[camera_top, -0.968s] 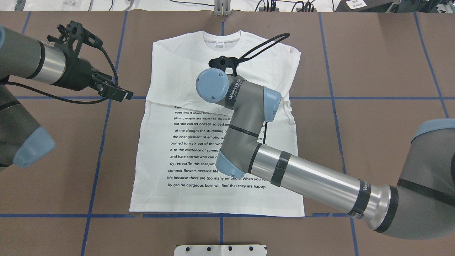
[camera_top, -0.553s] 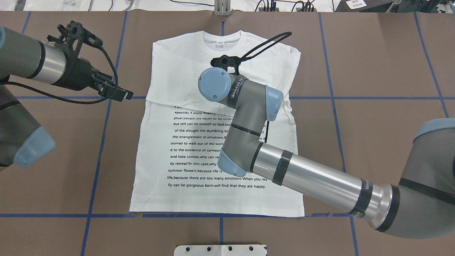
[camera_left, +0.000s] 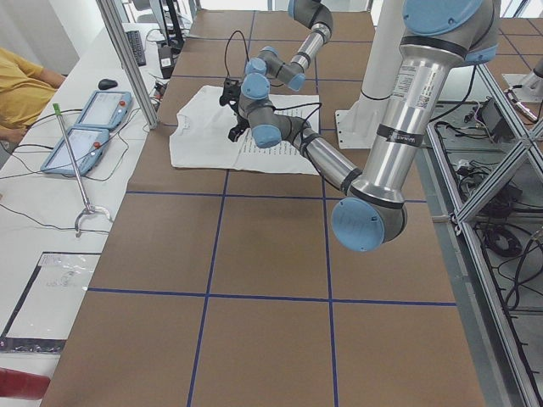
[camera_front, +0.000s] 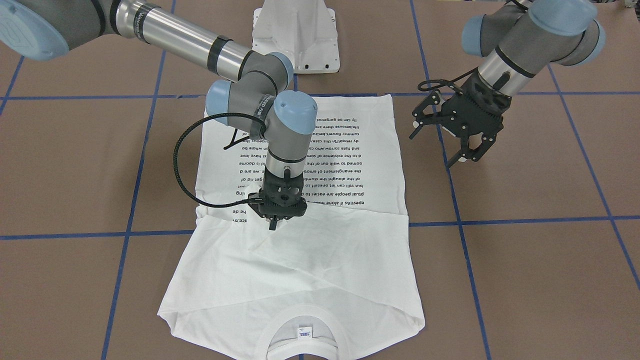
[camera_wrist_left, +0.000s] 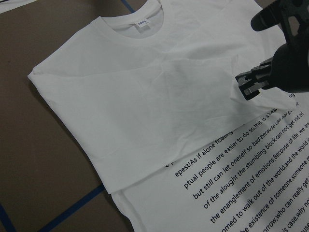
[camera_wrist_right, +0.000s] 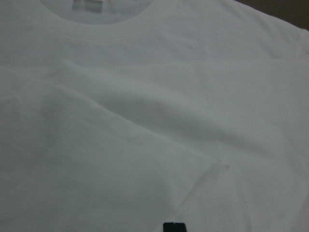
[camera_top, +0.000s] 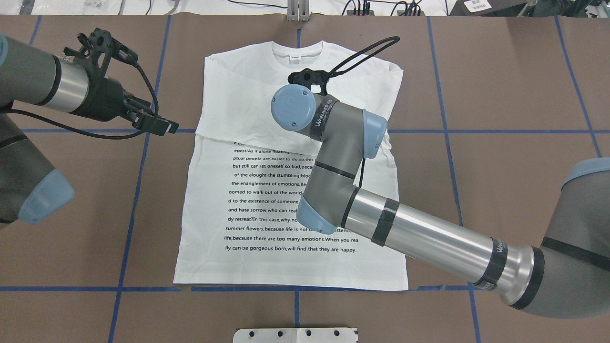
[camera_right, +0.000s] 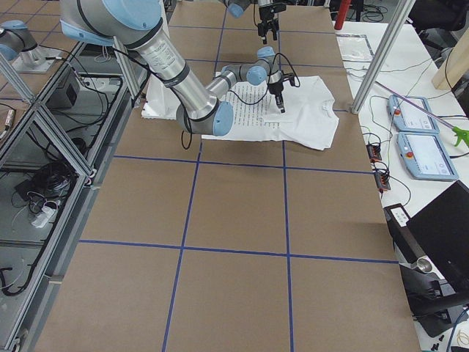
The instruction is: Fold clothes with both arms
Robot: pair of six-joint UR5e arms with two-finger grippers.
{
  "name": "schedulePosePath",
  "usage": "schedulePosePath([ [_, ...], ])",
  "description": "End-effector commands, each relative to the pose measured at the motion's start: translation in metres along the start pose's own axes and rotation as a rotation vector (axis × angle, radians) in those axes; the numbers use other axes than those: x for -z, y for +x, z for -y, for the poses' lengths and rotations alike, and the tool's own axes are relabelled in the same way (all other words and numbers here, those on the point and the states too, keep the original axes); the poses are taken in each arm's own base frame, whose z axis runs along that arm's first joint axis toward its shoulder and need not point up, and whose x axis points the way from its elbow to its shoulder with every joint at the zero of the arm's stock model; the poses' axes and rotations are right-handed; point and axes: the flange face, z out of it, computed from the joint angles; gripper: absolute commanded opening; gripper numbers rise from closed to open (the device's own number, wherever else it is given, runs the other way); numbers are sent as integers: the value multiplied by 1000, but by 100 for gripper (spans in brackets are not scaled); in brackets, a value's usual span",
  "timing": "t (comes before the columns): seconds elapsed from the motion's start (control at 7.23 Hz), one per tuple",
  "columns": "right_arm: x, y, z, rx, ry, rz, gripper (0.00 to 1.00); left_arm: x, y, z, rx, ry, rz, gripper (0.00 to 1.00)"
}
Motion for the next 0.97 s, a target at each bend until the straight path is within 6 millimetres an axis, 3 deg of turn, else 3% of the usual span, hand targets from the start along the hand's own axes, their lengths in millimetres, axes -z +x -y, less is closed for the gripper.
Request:
schedulePosePath([
  [0.0,3,-5,0,-17,10,22,30,0,1,1,-2,1,-1,100],
  [0.41,-2,-10,-10,-10,2,18,37,0,1,1,-1,1,-1,100],
  [0.55,6,-13,-10,-13,-2,36,38,1,1,1,-2,2,-1,100],
  [0.69,21,1,-14,-14,9,68,45,4,3,1,20,7,-1,100],
  [0.83,28,32,-25,-18,19,95,58,6,4,6,92,41,37,100],
])
